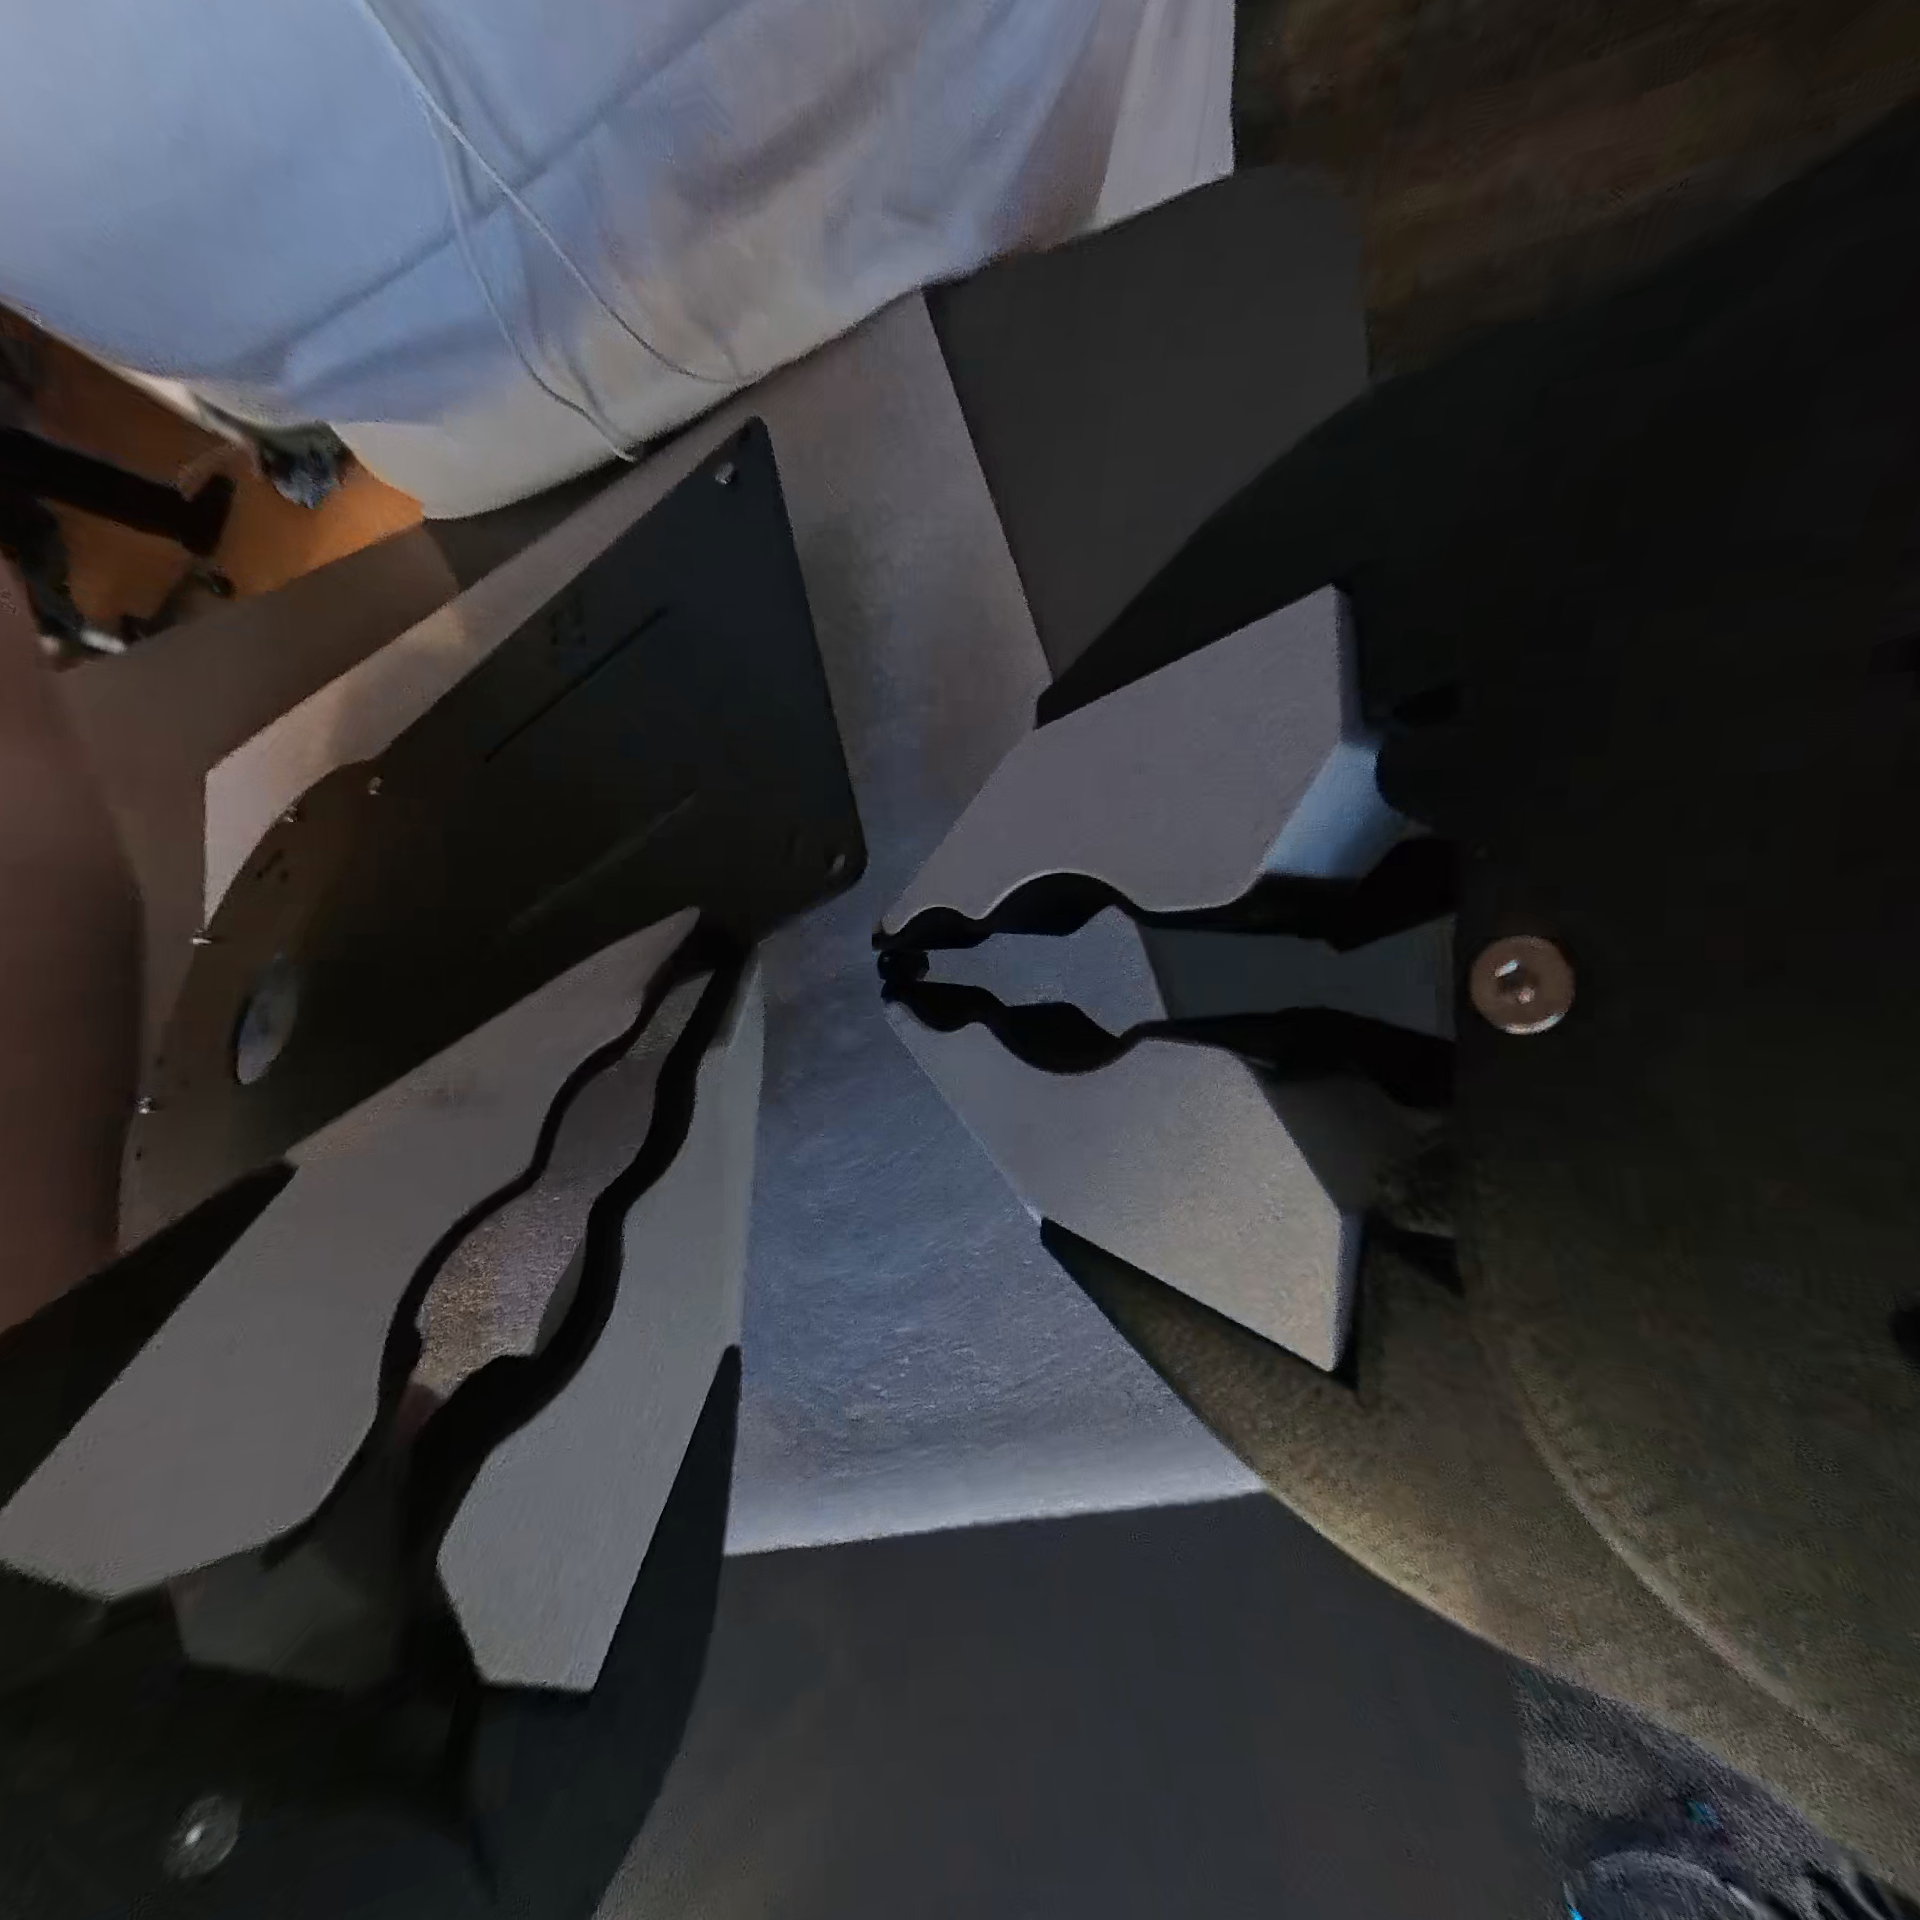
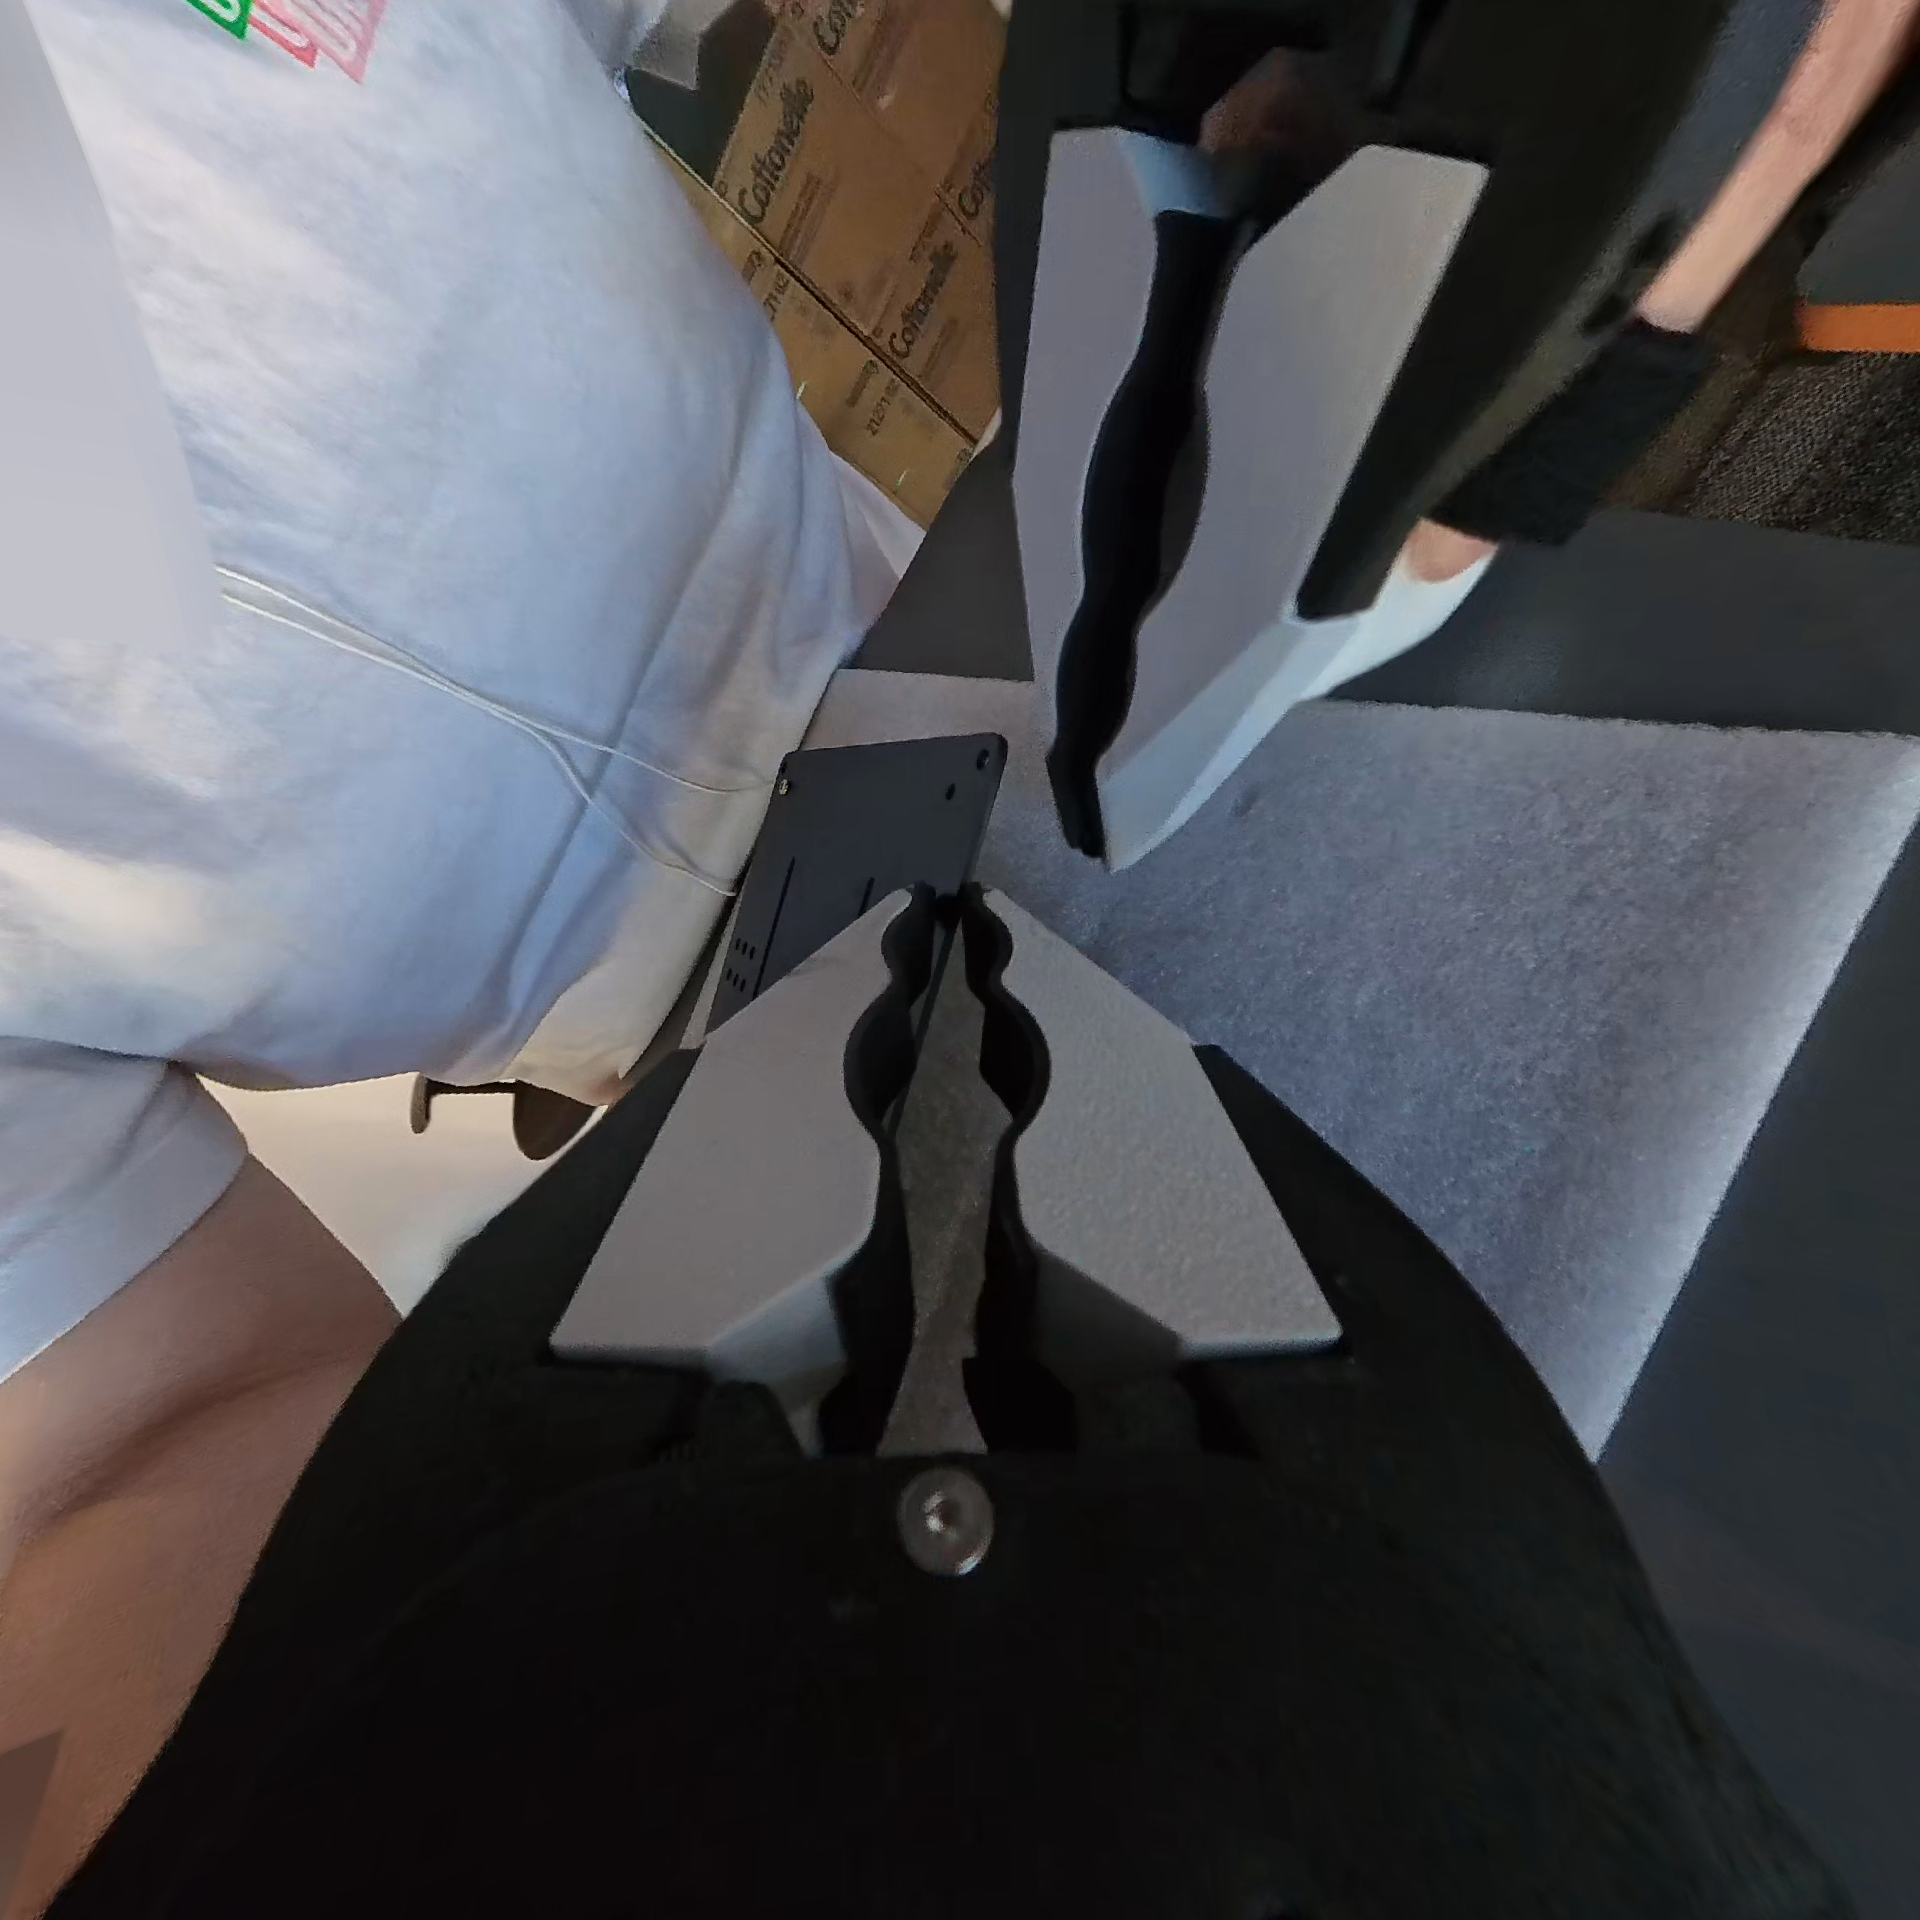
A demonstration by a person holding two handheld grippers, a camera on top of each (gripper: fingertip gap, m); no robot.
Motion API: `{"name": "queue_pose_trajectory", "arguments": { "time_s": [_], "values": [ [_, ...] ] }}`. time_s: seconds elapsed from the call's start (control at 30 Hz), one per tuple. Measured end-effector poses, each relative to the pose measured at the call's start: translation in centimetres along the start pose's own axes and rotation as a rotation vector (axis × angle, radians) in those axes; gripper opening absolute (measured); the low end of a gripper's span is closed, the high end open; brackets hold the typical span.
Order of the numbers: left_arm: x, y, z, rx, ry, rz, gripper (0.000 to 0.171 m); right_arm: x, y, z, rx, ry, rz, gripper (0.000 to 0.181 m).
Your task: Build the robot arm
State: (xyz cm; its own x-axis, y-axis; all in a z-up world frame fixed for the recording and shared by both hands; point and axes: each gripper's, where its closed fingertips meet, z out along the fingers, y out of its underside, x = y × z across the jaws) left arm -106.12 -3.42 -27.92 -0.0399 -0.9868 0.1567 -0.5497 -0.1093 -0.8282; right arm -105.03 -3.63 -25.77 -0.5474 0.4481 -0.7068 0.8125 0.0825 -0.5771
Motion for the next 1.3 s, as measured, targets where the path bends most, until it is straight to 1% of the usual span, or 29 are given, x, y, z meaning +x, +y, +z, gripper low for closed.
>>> {"name": "queue_pose_trajectory", "arguments": {
  "time_s": [0.1,0.17,0.33,0.47,0.57,0.7,0.8,0.97,1.03,1.2,1.3],
  "values": [
    [-0.1,-0.9,0.2,0.019,0.085,-0.040,0.004,0.0,0.0,-0.1,0.007,0.002,-0.012,0.002],
    [-0.1,-1.0,0.6,0.010,0.113,-0.035,0.004,-0.1,0.0,-0.1,0.011,0.000,-0.014,0.002],
    [-0.4,0.1,1.9,-0.077,0.105,0.026,0.004,0.0,0.2,-0.3,0.005,0.011,-0.018,0.003],
    [-0.3,0.5,2.0,-0.123,0.091,0.059,0.004,0.0,0.2,-0.3,0.006,0.022,-0.024,0.003],
    [-0.4,0.6,2.1,-0.148,0.081,0.055,0.005,-0.2,0.1,-0.3,0.013,0.019,-0.032,0.003],
    [-0.1,0.6,2.1,-0.166,0.089,0.032,0.014,-0.4,0.1,-0.4,0.020,0.017,-0.037,0.003],
    [-0.8,0.6,1.4,-0.132,0.065,-0.012,0.021,-0.2,0.2,-0.5,0.023,0.023,-0.033,0.003],
    [-2.0,0.6,-0.8,-0.027,-0.049,-0.043,0.019,-0.4,0.2,-0.6,0.048,0.024,-0.035,0.003],
    [-2.3,0.9,-1.4,-0.014,-0.108,-0.053,0.017,-0.4,0.2,-0.7,0.056,0.027,-0.037,0.003],
    [-1.8,1.6,-2.0,0.039,-0.212,-0.106,0.015,-0.3,0.5,-0.6,0.051,0.038,-0.029,0.003],
    [-1.1,1.2,-2.2,0.125,-0.236,-0.131,0.015,-0.3,0.5,-0.4,0.039,0.043,-0.028,0.003]
  ]
}}
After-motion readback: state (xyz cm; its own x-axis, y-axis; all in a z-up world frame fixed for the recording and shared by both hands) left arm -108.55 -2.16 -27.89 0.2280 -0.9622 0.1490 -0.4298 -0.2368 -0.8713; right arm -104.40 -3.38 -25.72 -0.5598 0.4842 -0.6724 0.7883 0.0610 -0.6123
